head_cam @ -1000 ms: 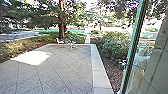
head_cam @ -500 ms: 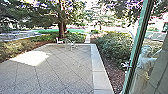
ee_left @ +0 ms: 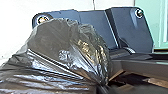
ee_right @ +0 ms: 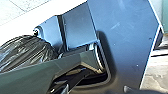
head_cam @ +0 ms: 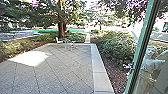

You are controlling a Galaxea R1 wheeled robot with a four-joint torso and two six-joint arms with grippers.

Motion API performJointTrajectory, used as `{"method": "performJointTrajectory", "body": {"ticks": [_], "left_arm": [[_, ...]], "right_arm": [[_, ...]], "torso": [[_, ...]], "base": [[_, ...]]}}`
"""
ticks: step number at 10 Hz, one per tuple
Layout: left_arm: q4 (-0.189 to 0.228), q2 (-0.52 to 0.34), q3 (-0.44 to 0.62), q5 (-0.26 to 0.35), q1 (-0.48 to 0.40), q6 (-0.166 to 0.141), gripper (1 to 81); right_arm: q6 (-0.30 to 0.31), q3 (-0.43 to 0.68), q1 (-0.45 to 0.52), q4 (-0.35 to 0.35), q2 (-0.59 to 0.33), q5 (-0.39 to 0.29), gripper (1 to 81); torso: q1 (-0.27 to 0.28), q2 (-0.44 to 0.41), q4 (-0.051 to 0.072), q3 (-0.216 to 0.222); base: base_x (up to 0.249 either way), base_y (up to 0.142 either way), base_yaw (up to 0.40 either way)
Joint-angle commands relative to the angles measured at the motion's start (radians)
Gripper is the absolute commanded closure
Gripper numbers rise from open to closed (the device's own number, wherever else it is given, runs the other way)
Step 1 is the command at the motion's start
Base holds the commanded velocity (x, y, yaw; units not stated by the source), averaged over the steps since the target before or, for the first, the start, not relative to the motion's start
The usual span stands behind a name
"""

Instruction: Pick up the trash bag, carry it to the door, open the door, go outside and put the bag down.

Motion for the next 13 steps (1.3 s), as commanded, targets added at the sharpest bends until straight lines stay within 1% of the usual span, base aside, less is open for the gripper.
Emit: {"method": "performJointTrajectory", "body": {"ticks": [1,7,13], "left_arm": [[0.006,0.003,0.003,0.054,-0.059,0.0,81.1],[0.006,0.003,0.003,0.054,-0.059,0.0,81.1],[0.006,0.001,0.003,0.054,-0.059,0.0,81.1]], "right_arm": [[-0.004,0.013,0.05,-0.008,0.014,-0.056,1.0],[-0.004,0.012,0.05,-0.008,0.014,-0.056,1.0],[-0.004,0.012,0.048,-0.008,0.014,-0.056,1.0]], "torso": [[0.0,0.0,0.0,0.0],[0.0,0.0,0.0,0.0],[0.0,0.0,0.0,0.0]], "base": [[0.12,0.0,0.0],[0.12,0.0,0.0],[0.124,0.077,0.0]]}}
